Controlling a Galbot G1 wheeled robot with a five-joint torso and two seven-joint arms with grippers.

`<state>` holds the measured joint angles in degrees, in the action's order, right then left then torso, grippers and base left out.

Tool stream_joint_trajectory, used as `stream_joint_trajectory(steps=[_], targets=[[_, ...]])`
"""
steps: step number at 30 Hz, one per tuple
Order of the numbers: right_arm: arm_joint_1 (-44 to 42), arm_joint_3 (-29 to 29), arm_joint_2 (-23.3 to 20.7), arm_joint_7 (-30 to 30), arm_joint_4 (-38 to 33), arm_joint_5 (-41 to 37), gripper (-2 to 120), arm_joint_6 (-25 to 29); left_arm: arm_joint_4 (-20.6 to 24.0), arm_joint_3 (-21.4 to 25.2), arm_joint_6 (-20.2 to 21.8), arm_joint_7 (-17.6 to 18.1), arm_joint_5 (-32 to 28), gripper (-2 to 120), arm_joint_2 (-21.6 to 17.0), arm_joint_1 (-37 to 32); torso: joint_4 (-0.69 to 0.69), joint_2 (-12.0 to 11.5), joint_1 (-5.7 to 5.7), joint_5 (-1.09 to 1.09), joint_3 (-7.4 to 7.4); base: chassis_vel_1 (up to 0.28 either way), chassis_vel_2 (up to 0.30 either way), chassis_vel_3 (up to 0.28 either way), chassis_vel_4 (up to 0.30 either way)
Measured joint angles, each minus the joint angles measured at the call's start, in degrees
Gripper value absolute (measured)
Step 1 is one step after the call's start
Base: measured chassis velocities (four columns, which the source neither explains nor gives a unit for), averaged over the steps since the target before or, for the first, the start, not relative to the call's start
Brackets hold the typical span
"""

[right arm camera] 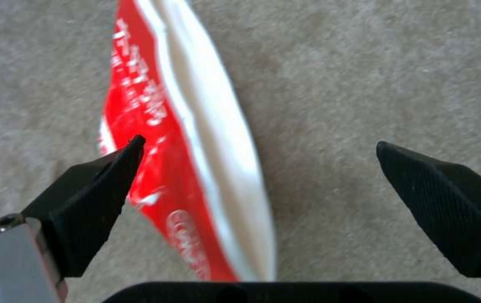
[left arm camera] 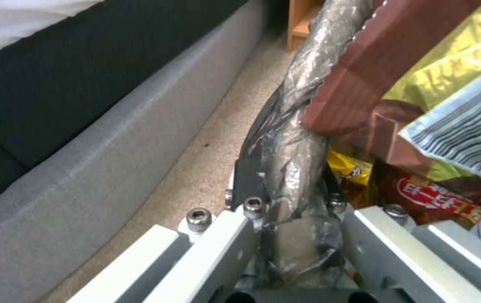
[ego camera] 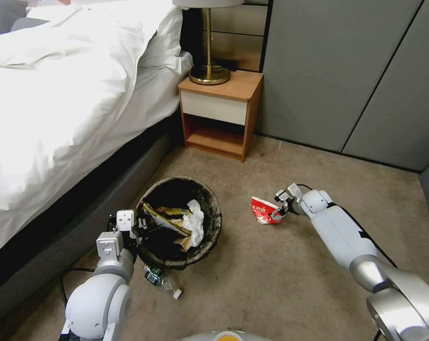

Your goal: Pick up the trash bin, then pick up the garbage from the floor and place it into the trash bin.

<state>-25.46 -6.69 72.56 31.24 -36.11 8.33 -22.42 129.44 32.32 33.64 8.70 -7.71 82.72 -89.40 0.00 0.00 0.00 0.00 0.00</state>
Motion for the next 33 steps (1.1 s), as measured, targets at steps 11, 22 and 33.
stream_joint_trajectory(steps=[11, 22, 33], targets=[[3.0, -1.9, 1.9, -2.1, 5.8, 1.7, 100, 2.9, 0.1, -0.2, -0.1, -0.2, 0.4, 0, 0.1, -0.2, -0.01, 0.0, 0.0, 0.0, 0.0, 0.0, 0.0, 0.0, 0.0], [3.5, -1.9, 3.0, -2.6, 6.7, 1.7, 100, 3.5, 0.1, -0.3, -0.1, -0.2, 0.5, 0, 0.2, -0.2, 0.0, 0.0, 0.0, 0.0, 0.0, 0.0, 0.0, 0.0, 0.0], [1.6, -1.8, 3.9, -2.3, 5.2, 2.5, 88, 2.8, -0.5, -0.3, -0.1, -0.2, 0.2, 0, 0.2, 0.4, -0.01, 0.0, 0.0, 0.0, 0.0, 0.0, 0.0, 0.0, 0.0]])
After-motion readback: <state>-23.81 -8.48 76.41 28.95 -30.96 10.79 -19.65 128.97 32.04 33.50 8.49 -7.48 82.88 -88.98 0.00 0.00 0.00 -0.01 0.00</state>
